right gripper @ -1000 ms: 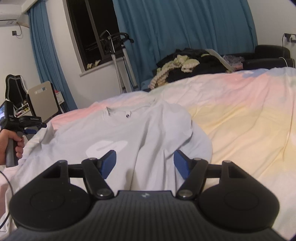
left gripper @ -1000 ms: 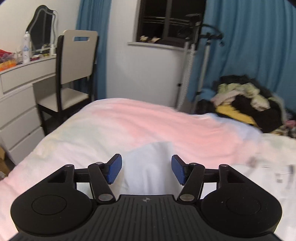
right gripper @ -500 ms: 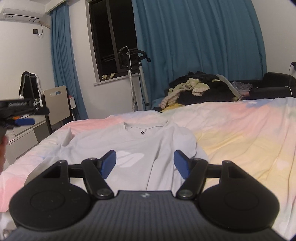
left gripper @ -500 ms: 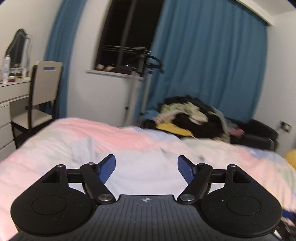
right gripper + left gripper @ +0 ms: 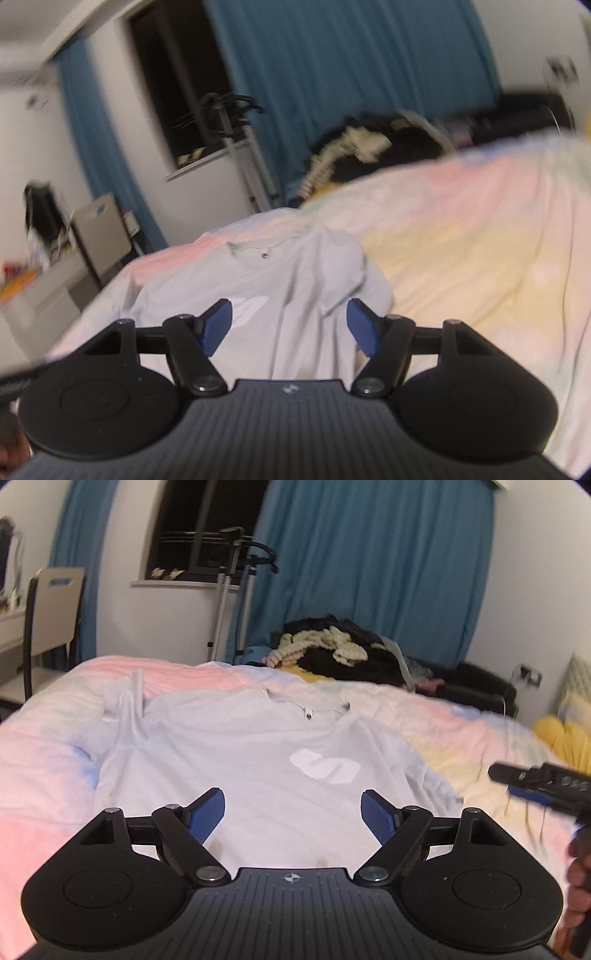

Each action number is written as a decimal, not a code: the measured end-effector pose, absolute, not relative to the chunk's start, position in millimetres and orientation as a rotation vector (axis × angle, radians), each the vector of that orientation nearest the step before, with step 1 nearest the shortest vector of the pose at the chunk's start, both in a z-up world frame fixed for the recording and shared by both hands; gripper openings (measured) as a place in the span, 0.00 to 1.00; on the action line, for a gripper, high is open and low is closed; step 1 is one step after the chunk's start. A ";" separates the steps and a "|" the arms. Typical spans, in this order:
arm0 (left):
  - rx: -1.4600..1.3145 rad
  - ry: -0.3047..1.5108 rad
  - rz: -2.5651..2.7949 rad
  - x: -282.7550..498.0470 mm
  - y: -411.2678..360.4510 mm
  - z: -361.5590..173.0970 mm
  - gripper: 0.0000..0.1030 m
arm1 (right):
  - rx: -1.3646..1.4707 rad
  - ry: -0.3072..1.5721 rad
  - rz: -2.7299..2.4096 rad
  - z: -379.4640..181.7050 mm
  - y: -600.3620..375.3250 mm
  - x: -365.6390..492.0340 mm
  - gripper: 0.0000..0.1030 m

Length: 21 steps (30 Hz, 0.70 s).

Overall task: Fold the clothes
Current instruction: 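Grasp the side of the T-shirt with the right tool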

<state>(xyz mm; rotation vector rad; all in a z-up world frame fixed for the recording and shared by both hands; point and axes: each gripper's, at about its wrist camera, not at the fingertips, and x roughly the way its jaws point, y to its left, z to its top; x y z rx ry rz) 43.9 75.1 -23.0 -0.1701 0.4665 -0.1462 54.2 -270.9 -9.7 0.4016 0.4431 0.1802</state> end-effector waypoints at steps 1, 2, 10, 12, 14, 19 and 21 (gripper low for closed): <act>-0.200 0.464 -0.146 44.1 79.4 -22.9 0.81 | 0.446 0.467 0.166 -14.3 -278.4 63.9 0.66; -0.226 0.459 -0.143 43.0 81.5 -20.8 0.81 | 0.490 0.494 0.154 -19.7 -285.4 73.8 0.65; -0.328 0.473 -0.120 53.3 94.1 -23.1 0.81 | 0.700 0.633 0.075 -70.7 -314.8 136.5 0.53; -0.344 0.475 -0.116 56.4 96.6 -23.3 0.81 | 0.722 0.630 0.073 -79.8 -316.8 145.9 0.43; -0.360 0.477 -0.113 59.5 99.1 -23.6 0.81 | 0.686 0.608 0.083 -82.0 -312.3 153.7 0.10; -0.408 0.446 -0.096 61.3 110.3 -19.1 0.81 | 0.304 0.491 0.242 -54.0 -243.2 152.6 0.02; -0.429 0.451 -0.082 63.7 115.6 -20.6 0.81 | 0.194 0.494 0.340 -51.2 -206.6 148.3 0.02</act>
